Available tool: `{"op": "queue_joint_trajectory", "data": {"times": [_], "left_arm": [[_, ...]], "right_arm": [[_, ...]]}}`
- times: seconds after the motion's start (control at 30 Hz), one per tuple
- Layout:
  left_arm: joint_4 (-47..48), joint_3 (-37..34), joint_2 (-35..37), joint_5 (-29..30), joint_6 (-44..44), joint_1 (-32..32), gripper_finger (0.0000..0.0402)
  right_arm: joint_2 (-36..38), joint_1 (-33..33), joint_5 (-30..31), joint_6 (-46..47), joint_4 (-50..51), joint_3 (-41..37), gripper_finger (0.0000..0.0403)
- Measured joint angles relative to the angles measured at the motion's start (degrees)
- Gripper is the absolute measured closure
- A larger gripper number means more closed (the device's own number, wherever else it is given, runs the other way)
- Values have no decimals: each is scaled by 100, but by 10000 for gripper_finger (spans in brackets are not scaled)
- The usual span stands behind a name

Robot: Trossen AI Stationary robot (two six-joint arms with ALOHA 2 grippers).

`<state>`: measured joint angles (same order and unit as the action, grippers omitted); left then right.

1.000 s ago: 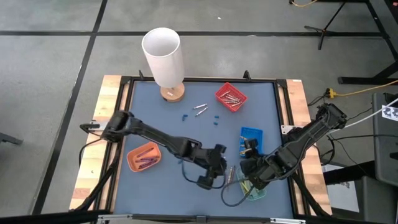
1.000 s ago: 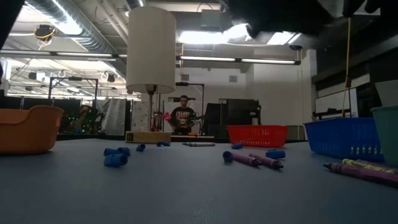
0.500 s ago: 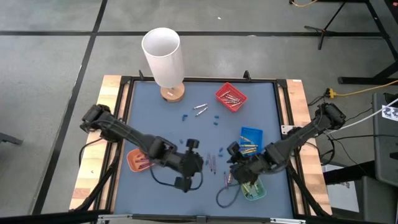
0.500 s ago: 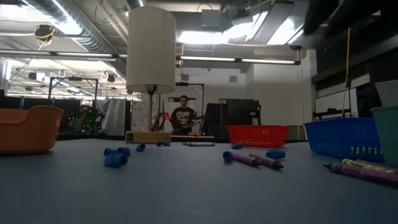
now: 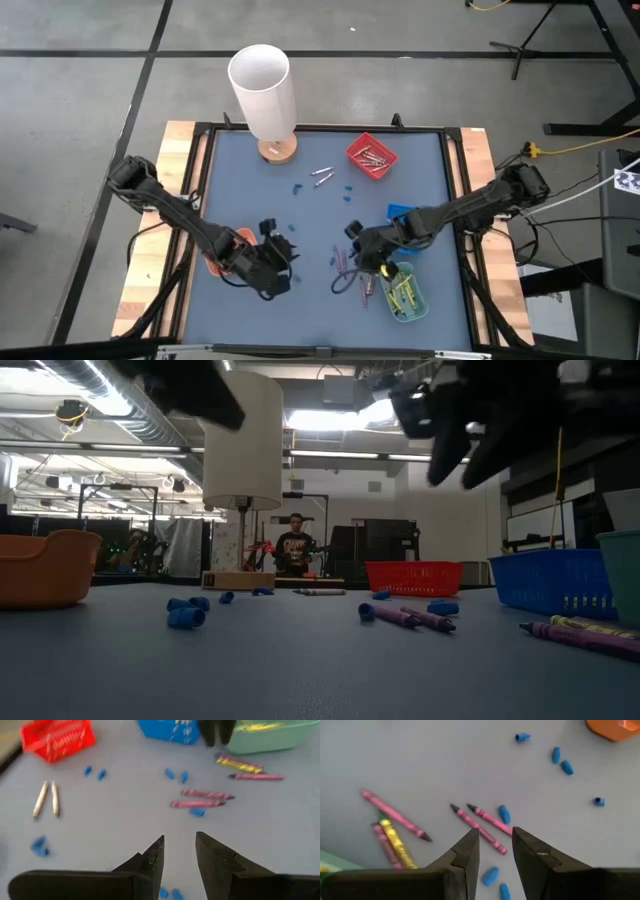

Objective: Sort crayons
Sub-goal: Put the violet crayon into the orange bin

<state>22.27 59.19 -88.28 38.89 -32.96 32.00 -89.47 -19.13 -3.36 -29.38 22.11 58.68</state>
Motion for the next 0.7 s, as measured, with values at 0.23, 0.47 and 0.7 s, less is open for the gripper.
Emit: {"op": "queue_joint_trajectory", "data": {"times": [0.23,0.47,0.7], "left_arm": [[-501,-540,-16,-11,-834,-60,305],[-785,-568,-16,11,-890,-136,305],[-960,-568,-16,61,-890,-175,305]], "right_arm": [[-559,363,-159,-505,-102,-18,288],[-1110,594,-303,-858,-431,-18,288],[-1504,653,-373,-978,-620,-18,288]]}}
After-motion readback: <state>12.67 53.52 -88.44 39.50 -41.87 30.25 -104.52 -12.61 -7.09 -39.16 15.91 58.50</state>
